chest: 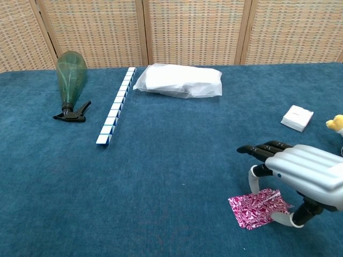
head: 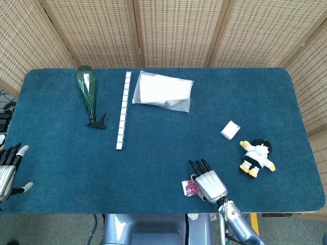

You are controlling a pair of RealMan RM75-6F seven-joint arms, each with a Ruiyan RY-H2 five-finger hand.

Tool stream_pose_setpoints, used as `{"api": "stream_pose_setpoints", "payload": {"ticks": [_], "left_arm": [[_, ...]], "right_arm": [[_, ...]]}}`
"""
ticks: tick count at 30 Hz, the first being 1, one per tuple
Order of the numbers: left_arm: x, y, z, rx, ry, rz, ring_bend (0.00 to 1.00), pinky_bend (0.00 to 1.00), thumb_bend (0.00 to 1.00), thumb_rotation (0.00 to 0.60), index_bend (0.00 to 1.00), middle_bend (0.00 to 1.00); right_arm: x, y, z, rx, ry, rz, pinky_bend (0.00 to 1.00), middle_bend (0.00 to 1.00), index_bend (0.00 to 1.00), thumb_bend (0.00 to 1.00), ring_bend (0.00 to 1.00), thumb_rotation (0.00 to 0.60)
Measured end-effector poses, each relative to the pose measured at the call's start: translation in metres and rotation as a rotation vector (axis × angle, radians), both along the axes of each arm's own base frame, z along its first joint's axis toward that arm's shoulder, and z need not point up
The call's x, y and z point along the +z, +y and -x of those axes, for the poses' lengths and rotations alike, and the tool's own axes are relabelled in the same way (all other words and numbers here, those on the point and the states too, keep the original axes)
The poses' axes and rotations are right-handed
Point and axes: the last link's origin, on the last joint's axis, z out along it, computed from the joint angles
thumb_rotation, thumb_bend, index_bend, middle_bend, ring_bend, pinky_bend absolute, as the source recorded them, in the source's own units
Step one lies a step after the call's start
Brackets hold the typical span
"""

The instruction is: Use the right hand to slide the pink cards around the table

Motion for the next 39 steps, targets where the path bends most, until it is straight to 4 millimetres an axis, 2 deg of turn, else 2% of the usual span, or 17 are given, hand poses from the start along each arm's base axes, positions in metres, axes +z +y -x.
{"api": "stream_pose_setpoints", "payload": {"ticks": [14, 19, 23, 32, 39], "left_arm": [[0.000, 0.000, 0.000, 0.000, 0.000, 0.000, 0.00, 0.00, 0.01, 0.600, 0.00, 0.00], [0.000, 0.000, 0.000, 0.000, 0.000, 0.000, 0.00, 0.00, 0.01, 0.600, 0.00, 0.00], [0.000, 0.000, 0.000, -0.001, 0.000, -0.001, 0.00, 0.00, 0.01, 0.600, 0.00, 0.00], [0.000, 0.000, 0.000, -0.001, 0.000, -0.001, 0.00, 0.00, 0.01, 0.600, 0.00, 0.00], [0.000, 0.000, 0.000, -0.001, -0.001, -0.001, 0.00, 0.00, 0.01, 0.600, 0.00, 0.00]], "right_arm": [[0.001, 0.002, -0.001, -0.003, 0.001, -0.005, 0.02, 0.00, 0.31, 0.31, 0.00, 0.600], [0.000, 0.003, -0.001, -0.004, 0.006, -0.009, 0.02, 0.00, 0.30, 0.31, 0.00, 0.600], [-0.001, 0.003, 0.000, -0.007, 0.013, -0.011, 0.02, 0.00, 0.29, 0.26, 0.00, 0.600], [0.000, 0.004, -0.001, -0.009, 0.009, -0.008, 0.02, 0.00, 0.29, 0.26, 0.00, 0.600], [0.017, -0.001, -0.004, -0.020, -0.039, 0.027, 0.02, 0.00, 0.29, 0.26, 0.00, 0.600]]}}
